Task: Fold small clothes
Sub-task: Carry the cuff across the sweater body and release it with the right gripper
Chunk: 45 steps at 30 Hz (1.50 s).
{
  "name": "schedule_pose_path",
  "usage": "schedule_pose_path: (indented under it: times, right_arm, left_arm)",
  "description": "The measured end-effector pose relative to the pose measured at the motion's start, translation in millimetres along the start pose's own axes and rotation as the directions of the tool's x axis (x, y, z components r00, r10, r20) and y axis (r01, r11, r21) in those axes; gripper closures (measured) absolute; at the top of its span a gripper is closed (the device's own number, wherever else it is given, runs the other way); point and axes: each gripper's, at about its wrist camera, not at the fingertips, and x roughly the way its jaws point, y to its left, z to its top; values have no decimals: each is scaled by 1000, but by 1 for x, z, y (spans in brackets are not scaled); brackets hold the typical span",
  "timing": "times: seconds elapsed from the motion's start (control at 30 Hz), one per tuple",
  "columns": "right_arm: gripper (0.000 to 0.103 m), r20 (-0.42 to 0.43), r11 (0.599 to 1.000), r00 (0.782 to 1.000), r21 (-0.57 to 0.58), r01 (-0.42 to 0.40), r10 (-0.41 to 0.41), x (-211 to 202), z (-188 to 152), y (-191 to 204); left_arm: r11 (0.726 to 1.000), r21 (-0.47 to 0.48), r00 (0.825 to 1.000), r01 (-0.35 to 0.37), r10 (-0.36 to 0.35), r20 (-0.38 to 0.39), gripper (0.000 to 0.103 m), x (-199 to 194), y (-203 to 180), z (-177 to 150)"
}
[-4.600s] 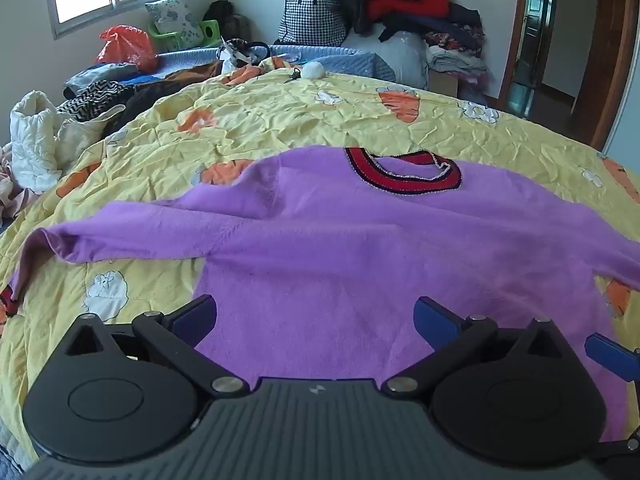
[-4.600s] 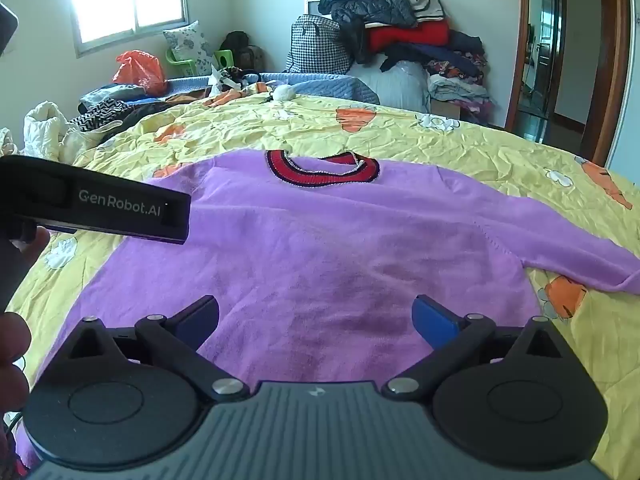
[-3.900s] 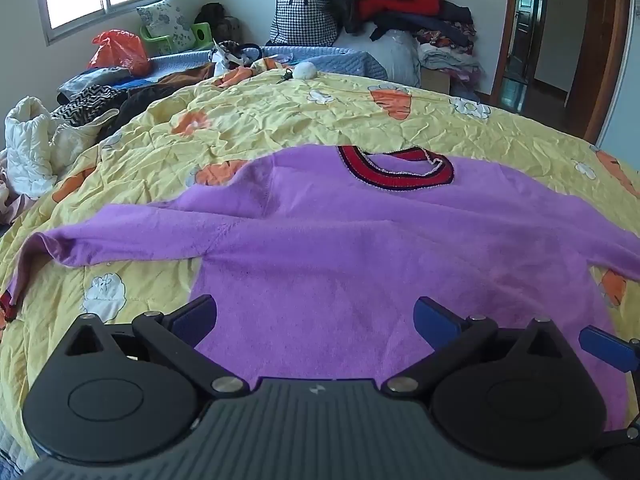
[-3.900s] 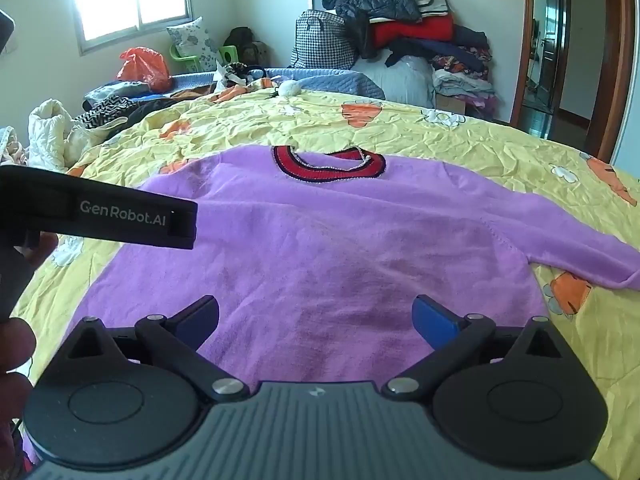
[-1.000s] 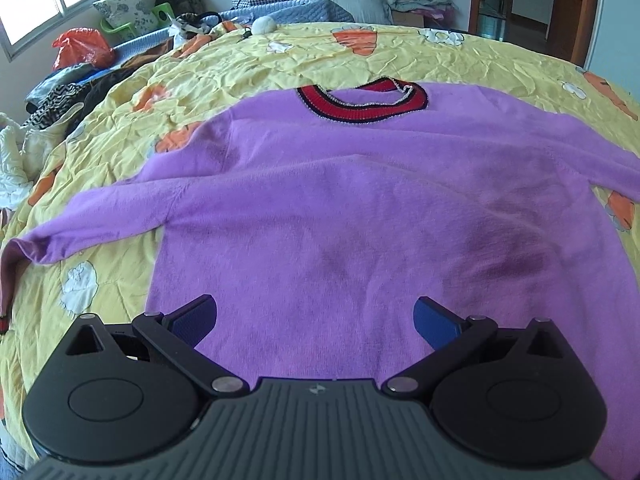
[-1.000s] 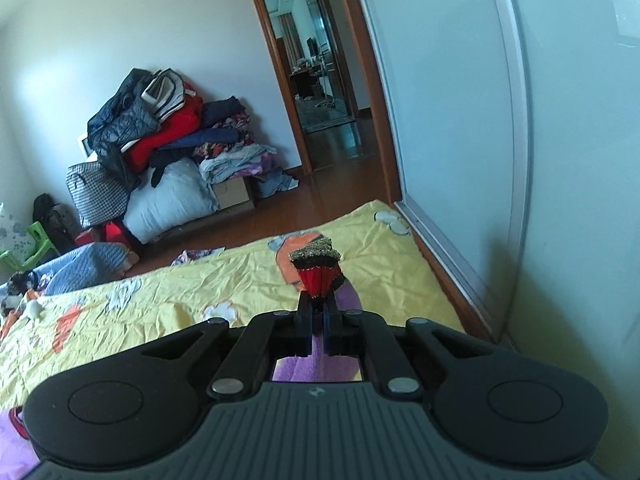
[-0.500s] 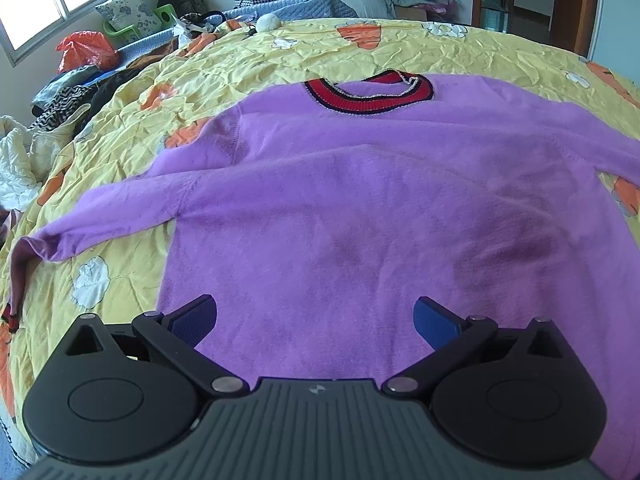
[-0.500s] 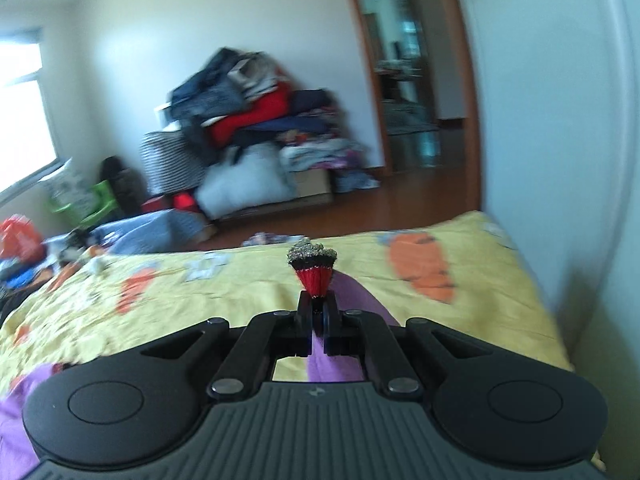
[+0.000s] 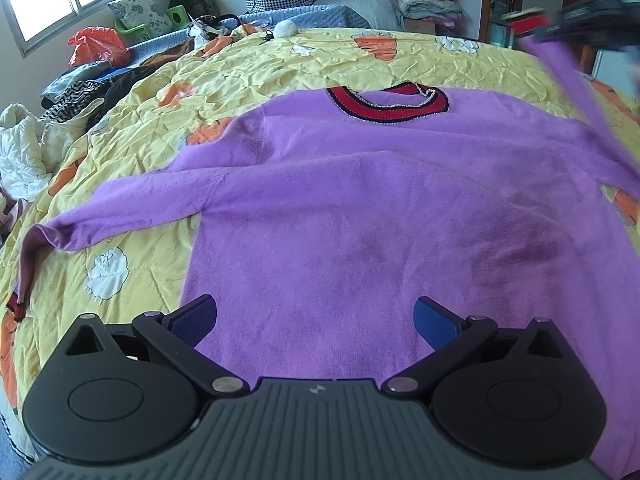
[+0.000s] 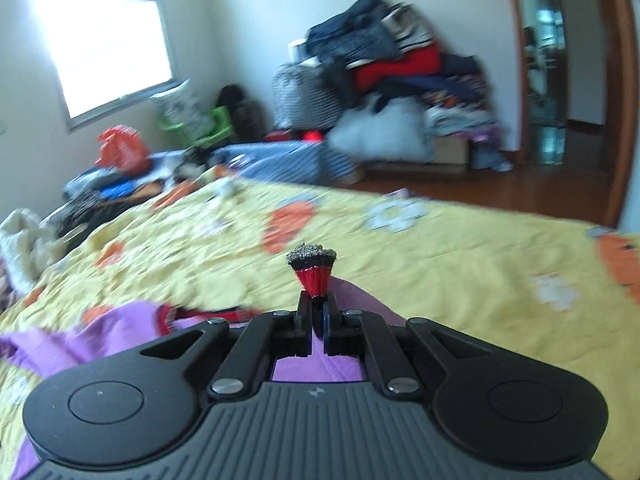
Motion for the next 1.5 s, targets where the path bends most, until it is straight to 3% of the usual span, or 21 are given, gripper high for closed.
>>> schedule_pose_path:
  times: [0.2, 0.4, 0.93, 1.13, 1.17, 1.23, 1.3, 1.37, 1.43, 1.5]
  right_arm:
    - [99, -79, 990, 989, -43, -132, 128, 55, -39, 86]
    - [99, -147, 971, 963, -45, -233, 225, 83, -63, 137]
    - [98, -183, 941, 930, -55, -333, 319, 108, -70, 216]
    - [94, -270, 954, 926, -66, -292, 264, 138, -90, 226]
    - [89, -284, 955, 922, -57, -290, 263, 142, -94, 225]
    - [68, -275, 959, 929, -68, -274, 246, 138, -96, 223]
    - [27, -248, 960, 941, -101, -261, 230, 118, -91, 216]
    - [14, -161, 967, 965, -117, -228, 208, 82, -86, 193]
    - [14, -133, 975, 975, -106, -194, 179, 55, -85, 158]
    - [14, -120, 990, 989, -101, -101, 89, 32, -91, 116]
  left_arm:
    - [1000, 1, 1000, 0, 0, 7, 0, -3, 12, -3]
    - [999, -34, 1000, -18, 18, -16, 0, 1, 24, -4]
    - [999, -38, 1000, -17, 16, -27, 0, 2, 25, -9]
    - [999, -51, 999, -15, 13, -34, 0, 4, 29, -9]
    - [999, -52, 999, -11, 9, -36, 0, 4, 29, -9]
    - [998, -57, 999, -12, 9, -38, 0, 4, 31, -9]
    - [998, -65, 999, -9, 7, -36, 0, 4, 34, -9]
    - [997, -77, 999, -8, 5, -34, 0, 4, 38, -9]
    - [995, -96, 1000, -4, 1, -30, 0, 6, 44, -9]
    - [993, -114, 999, 13, -17, -34, 0, 8, 48, -8]
